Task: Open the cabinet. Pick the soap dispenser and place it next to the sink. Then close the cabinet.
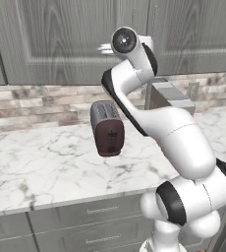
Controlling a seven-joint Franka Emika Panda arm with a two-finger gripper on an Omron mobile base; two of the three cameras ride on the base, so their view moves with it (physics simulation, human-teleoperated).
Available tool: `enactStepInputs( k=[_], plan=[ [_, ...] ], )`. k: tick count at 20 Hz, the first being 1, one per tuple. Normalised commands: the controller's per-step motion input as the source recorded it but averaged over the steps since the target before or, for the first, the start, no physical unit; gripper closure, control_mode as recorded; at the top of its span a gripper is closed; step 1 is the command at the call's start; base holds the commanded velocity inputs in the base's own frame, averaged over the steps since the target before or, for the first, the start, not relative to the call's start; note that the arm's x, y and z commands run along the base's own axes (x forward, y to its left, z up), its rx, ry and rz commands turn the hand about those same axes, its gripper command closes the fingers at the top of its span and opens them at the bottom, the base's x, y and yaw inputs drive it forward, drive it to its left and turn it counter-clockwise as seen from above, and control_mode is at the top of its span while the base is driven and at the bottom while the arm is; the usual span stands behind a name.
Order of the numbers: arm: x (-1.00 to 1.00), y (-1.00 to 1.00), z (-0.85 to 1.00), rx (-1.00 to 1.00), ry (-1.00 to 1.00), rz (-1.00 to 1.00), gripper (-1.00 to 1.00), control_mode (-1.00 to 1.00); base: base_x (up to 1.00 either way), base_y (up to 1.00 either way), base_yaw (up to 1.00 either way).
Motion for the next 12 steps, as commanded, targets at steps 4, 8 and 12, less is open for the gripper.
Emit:
enactStepInputs(
  k=[4, 8, 12],
  plan=[
    [-0.33, 0.54, 0.21, -0.04, 0.03, -0.09, 1.0, -1.0, 0.0, 0.0, 0.0],
    [-0.39, 0.55, 0.15, -0.03, 0.0, -0.07, 1.0, -1.0, 0.0, 0.0, 0.0],
    [-0.43, 0.54, 0.14, -0.02, 0.0, -0.06, 1.0, -1.0, 0.0, 0.0, 0.0]
  ],
)
